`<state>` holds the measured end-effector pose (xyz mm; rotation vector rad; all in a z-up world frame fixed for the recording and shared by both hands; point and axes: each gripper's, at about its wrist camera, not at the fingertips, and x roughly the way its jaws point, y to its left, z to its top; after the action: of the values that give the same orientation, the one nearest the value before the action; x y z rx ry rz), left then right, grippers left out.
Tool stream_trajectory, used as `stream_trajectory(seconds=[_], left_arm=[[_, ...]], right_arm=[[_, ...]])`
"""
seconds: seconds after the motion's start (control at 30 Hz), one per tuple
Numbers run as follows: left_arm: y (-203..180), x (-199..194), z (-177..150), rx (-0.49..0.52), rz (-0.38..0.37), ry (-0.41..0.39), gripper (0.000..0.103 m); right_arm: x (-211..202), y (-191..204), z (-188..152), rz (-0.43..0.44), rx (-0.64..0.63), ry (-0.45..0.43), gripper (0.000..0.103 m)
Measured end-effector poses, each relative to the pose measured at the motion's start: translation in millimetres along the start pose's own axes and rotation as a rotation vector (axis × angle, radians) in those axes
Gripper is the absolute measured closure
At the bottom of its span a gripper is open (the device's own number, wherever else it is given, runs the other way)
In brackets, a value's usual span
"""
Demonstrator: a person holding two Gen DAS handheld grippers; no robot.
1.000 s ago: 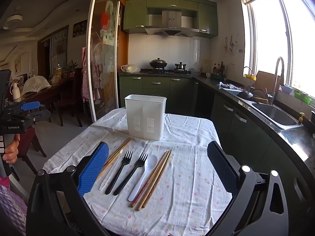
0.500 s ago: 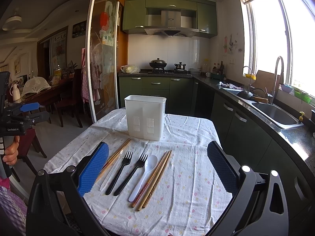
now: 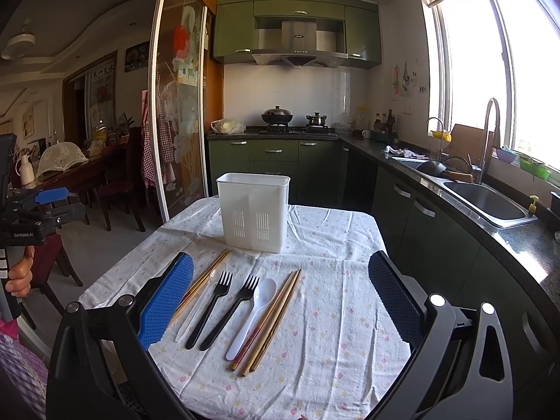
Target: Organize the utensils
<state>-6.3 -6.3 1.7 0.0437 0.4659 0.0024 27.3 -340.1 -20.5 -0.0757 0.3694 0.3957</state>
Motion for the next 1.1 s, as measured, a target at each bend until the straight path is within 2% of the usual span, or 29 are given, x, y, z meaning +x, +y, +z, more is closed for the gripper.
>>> stream_trajectory(seconds=[1.1], left_arm=[[2.5, 2.6, -1.7, -0.005, 0.002, 0.004, 0.006]], right_arm=[[0.9, 1.6, -0.2, 0.006, -0.004, 0.003, 0.004]])
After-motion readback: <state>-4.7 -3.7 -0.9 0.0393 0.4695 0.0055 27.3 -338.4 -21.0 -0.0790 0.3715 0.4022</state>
